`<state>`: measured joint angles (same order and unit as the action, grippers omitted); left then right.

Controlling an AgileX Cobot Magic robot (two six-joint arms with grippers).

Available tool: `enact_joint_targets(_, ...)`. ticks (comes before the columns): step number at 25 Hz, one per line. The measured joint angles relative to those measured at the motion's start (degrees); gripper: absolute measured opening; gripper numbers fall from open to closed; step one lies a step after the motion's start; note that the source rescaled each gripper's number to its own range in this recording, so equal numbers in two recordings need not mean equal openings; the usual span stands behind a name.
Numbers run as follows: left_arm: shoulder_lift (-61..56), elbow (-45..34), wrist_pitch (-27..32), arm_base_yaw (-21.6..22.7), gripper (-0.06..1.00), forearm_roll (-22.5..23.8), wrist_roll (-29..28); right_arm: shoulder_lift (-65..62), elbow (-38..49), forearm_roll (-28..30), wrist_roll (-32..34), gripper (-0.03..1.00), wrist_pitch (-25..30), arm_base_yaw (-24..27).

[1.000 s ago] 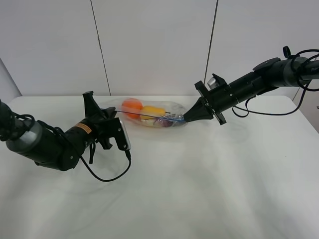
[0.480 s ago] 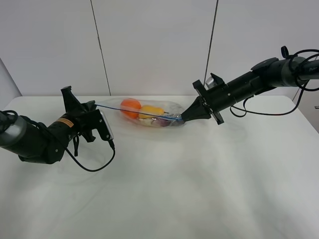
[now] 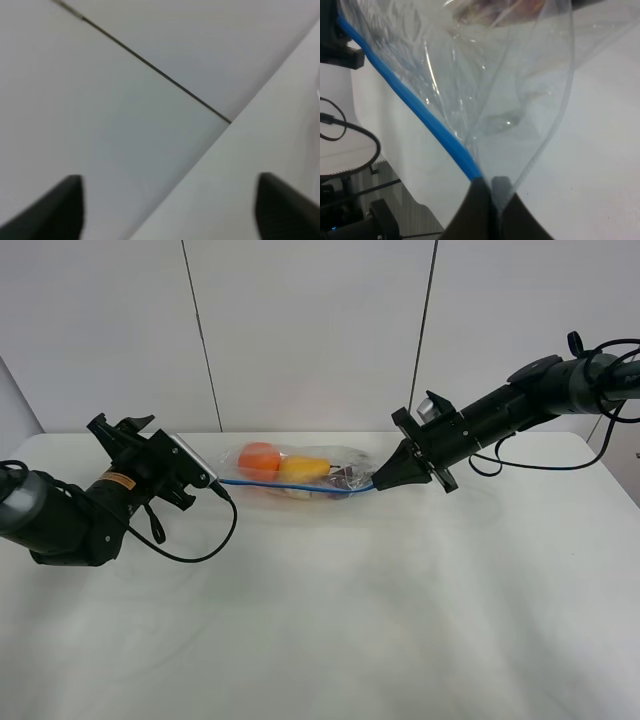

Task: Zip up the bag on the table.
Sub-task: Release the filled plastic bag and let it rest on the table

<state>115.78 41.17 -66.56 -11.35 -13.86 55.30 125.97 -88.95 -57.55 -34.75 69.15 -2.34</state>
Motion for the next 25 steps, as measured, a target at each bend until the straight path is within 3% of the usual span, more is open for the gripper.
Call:
enact_joint_targets(8, -0.2, 1.0, -1.8, 7.7, 0.94, -4.2, -21.0, 0.0, 0.0, 0.0, 0.0, 0.00, 0.0, 0.0)
enact_joint_targets(12, -2.9, 3.2, 6.0, 10.2, 0.94, -3.5, -31.0, 0.0, 0.0, 0.0, 0.0, 0.00, 0.0, 0.0)
enact_joint_targets(16, -6.3, 8.9, 28.5, 12.2, 0.94, 1.4, -38.4, 0.0, 0.0, 0.0, 0.1, 0.00, 0.0, 0.0)
enact_joint_targets(19, -7.6, 16.9, 50.9, 12.7, 0.94, 5.4, -41.2, 0.0, 0.0, 0.0, 0.2, 0.00, 0.0, 0.0)
enact_joint_targets(22, -7.6, 25.9, 77.2, 12.7, 0.94, 6.6, -42.0, 0.0, 0.0, 0.0, 0.2, 0.00, 0.0, 0.0)
enact_joint_targets(25, -7.6, 34.2, 96.5, 12.7, 0.94, 6.7, -44.3, 0.0, 0.0, 0.0, 0.2, 0.00, 0.0, 0.0)
